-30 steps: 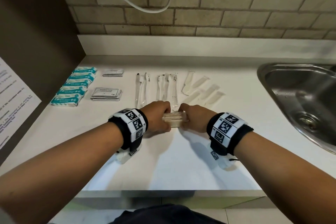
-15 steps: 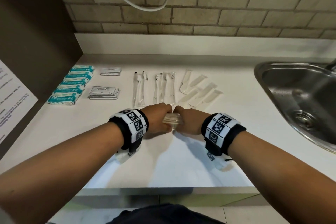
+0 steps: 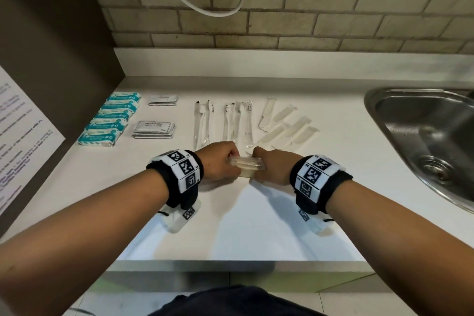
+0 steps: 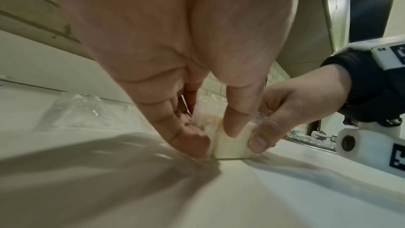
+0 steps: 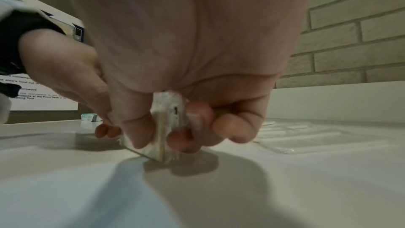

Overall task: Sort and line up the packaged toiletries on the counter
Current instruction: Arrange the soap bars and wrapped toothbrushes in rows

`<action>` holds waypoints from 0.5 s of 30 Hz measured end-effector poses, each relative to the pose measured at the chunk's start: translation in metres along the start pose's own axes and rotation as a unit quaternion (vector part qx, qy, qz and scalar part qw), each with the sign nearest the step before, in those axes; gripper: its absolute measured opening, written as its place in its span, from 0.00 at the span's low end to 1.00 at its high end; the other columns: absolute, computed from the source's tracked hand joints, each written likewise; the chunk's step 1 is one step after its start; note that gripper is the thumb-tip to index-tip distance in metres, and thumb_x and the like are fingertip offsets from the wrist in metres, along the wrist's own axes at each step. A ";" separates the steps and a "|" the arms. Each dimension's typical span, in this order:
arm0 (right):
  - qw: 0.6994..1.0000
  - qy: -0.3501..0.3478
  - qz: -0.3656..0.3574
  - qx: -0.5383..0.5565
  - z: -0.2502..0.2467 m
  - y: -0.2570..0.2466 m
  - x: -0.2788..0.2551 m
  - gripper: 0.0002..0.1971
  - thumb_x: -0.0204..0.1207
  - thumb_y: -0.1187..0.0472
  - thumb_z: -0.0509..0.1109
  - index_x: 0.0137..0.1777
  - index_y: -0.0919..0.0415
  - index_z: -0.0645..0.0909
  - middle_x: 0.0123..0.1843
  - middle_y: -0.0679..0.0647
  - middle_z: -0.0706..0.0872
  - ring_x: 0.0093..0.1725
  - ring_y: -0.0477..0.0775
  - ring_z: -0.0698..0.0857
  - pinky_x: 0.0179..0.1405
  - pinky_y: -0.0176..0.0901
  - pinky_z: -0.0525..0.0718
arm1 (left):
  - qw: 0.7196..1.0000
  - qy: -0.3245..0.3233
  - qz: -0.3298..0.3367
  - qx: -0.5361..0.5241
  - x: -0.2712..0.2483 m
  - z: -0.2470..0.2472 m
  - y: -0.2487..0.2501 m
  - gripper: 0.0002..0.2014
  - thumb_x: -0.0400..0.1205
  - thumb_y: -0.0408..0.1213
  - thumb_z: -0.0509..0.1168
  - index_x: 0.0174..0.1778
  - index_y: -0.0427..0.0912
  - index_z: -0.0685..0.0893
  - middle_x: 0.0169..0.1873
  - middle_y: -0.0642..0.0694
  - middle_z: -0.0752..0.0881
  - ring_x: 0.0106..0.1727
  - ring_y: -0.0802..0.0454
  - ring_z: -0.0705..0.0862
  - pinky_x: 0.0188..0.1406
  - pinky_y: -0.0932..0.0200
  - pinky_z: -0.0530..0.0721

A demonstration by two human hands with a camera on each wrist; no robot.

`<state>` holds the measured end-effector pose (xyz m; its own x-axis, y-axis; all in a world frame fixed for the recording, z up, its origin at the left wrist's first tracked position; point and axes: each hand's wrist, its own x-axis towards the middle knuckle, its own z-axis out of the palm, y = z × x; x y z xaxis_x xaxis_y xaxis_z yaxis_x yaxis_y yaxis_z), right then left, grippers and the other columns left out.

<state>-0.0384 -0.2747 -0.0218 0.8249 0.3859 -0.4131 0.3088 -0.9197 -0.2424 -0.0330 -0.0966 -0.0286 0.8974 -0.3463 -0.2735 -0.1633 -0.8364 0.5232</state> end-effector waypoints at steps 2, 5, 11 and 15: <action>1.000 0.011 0.000 -0.008 0.000 0.000 0.001 0.19 0.76 0.51 0.65 0.63 0.58 0.68 0.48 0.54 0.83 0.48 0.59 0.84 0.46 0.51 0.81 | 1.000 0.004 0.011 -0.004 -0.001 0.000 -0.004 0.15 0.77 0.43 0.73 0.57 0.46 0.80 0.49 0.50 0.83 0.49 0.51 0.82 0.46 0.60 0.77; 1.000 0.011 -0.015 -0.015 -0.005 0.000 -0.001 0.16 0.78 0.51 0.66 0.59 0.57 0.72 0.48 0.53 0.83 0.46 0.56 0.81 0.42 0.44 0.76 | 1.000 0.004 0.019 -0.009 -0.002 0.000 -0.008 0.14 0.77 0.44 0.73 0.56 0.49 0.80 0.50 0.51 0.83 0.49 0.52 0.82 0.48 0.60 0.78; 0.996 0.056 -0.060 0.036 -0.040 -0.019 0.017 0.13 0.74 0.49 0.72 0.49 0.56 0.76 0.48 0.55 0.82 0.47 0.58 0.83 0.46 0.48 0.80 | 0.998 0.045 0.026 -0.026 -0.011 -0.043 -0.024 0.14 0.79 0.42 0.72 0.58 0.47 0.81 0.45 0.53 0.83 0.41 0.55 0.82 0.37 0.65 0.77; 0.979 0.103 -0.082 0.154 -0.065 -0.041 0.046 0.17 0.72 0.53 0.76 0.53 0.62 0.79 0.45 0.56 0.83 0.44 0.57 0.81 0.43 0.47 0.77 | 0.995 0.082 0.012 -0.061 -0.013 -0.090 -0.044 0.14 0.77 0.41 0.74 0.58 0.47 0.82 0.46 0.50 0.85 0.41 0.53 0.84 0.43 0.60 0.82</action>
<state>0.0178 -0.2244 0.0261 0.8643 0.4738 -0.1688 0.3127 -0.7690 -0.5575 -0.0008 -0.0171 0.0253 0.9503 -0.2827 -0.1305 -0.1424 -0.7673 0.6253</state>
